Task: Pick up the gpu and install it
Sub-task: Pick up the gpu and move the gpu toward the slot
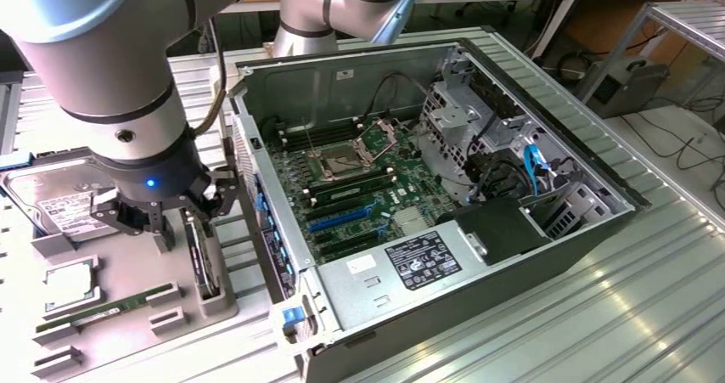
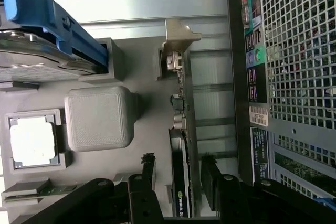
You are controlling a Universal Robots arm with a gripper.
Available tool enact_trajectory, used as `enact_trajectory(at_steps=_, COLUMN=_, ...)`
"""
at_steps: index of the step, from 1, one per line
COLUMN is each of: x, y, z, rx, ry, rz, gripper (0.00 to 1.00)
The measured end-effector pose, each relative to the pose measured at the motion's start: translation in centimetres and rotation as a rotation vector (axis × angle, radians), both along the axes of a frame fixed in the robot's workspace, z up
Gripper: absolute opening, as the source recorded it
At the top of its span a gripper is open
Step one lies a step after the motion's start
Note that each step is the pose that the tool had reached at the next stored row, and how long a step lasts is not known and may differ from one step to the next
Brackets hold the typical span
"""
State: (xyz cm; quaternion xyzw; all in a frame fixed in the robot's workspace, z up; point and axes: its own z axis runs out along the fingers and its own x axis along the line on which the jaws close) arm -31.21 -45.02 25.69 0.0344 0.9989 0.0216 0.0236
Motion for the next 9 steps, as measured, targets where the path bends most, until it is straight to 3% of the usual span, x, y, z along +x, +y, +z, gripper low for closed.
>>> enact_trajectory(at_steps=2, x=0.02, y=-0.13, z=-0.43, rx=0.0028, ry=0.0002, rz=0.0, gripper=0.48)
enact_trajectory(at_steps=7, x=0.05, y=-0.22, z=-0.85, rx=0.0189, ry=-0.0001, rz=0.0, gripper=0.48)
enact_trajectory(at_steps=9, x=0.04, y=-0.23, z=-0.91, rx=0.0198, ry=0.0002, rz=0.0, gripper=0.48)
